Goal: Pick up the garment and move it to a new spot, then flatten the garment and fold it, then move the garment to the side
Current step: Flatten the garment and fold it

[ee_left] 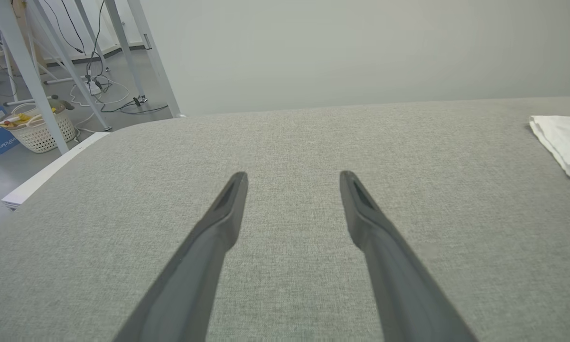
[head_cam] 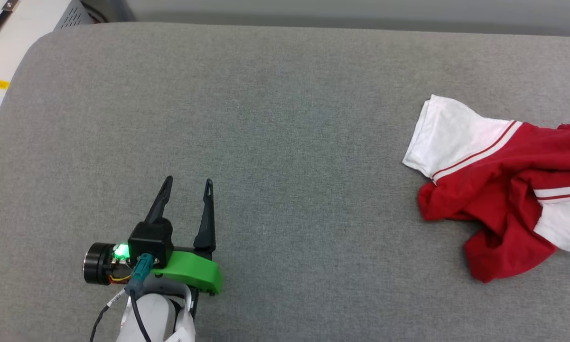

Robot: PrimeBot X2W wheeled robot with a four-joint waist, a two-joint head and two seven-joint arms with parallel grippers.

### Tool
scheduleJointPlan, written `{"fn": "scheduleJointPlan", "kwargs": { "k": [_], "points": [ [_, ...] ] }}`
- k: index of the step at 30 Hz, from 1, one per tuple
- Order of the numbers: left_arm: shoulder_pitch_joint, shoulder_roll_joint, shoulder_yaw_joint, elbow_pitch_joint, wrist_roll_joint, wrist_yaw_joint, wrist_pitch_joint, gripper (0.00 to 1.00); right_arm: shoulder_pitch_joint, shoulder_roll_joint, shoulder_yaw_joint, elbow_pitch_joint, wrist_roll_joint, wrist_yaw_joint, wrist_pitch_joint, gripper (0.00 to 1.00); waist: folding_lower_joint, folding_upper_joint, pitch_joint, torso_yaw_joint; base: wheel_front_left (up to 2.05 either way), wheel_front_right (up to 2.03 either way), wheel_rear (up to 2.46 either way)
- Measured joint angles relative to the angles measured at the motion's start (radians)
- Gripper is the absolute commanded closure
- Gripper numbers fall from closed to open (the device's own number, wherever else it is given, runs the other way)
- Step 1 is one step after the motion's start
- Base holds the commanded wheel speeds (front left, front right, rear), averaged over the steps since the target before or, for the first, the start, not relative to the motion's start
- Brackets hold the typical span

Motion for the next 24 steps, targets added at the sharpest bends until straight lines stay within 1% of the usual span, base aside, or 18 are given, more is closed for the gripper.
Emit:
{"fn": "scheduleJointPlan", "kwargs": {
  "k": [4, 8, 13, 15, 17, 19, 20, 24],
  "points": [
    [-0.026, -0.006, -0.002, 0.000, 0.006, -0.007, 0.000, 0.00, -0.103, 0.025, 0.035, 0.035, -0.045, 0.000, 0.046, 1.00, 0.0000, 0.0000, 0.035, 0.017, 0.00, 0.00, 0.00],
    [-0.066, -0.013, -0.005, -0.006, 0.007, -0.012, 0.000, 0.00, -0.269, 0.094, 0.118, 0.107, -0.116, 0.000, 0.070, 1.00, 0.0000, 0.0000, 0.079, 0.037, 0.00, 0.00, 0.00],
    [-0.083, -0.016, -0.001, -0.012, 0.014, -0.012, 0.000, 0.00, -0.429, 0.235, 0.262, 0.229, -0.198, 0.000, 0.087, 1.00, 0.0002, 0.0000, 0.129, 0.059, 0.00, 0.00, 0.00],
    [-0.085, -0.017, 0.000, -0.012, 0.014, -0.012, 0.000, 0.00, -0.469, 0.304, 0.299, 0.313, -0.214, 0.000, 0.086, 1.00, 0.0002, 0.0000, 0.145, 0.064, 0.00, 0.00, 0.00],
    [-0.090, -0.021, -0.002, -0.011, 0.016, -0.013, 0.000, 0.00, -0.490, 0.356, 0.330, 0.397, -0.222, 0.000, 0.076, 1.00, 0.0002, -0.0001, 0.158, 0.069, 0.00, 0.00, 0.00],
    [-0.096, -0.026, -0.005, -0.010, 0.019, -0.013, 0.000, 0.00, -0.498, 0.386, 0.355, 0.461, -0.224, 0.000, 0.074, 1.00, 0.0002, 0.0000, 0.165, 0.074, 0.00, 0.00, 0.00],
    [-0.102, -0.030, -0.006, -0.009, 0.021, -0.013, 0.000, 0.00, -0.516, 0.406, 0.371, 0.537, -0.222, 0.000, 0.053, 1.00, 0.0002, -0.0001, 0.172, 0.080, 0.00, 0.00, 0.00],
    [-0.103, -0.030, -0.004, -0.003, 0.023, -0.013, 0.000, 0.00, -0.530, 0.415, 0.384, 0.599, -0.195, 0.000, -0.003, 1.00, 0.0001, -0.0001, 0.168, 0.080, 0.00, 0.00, 0.00]
  ]
}}
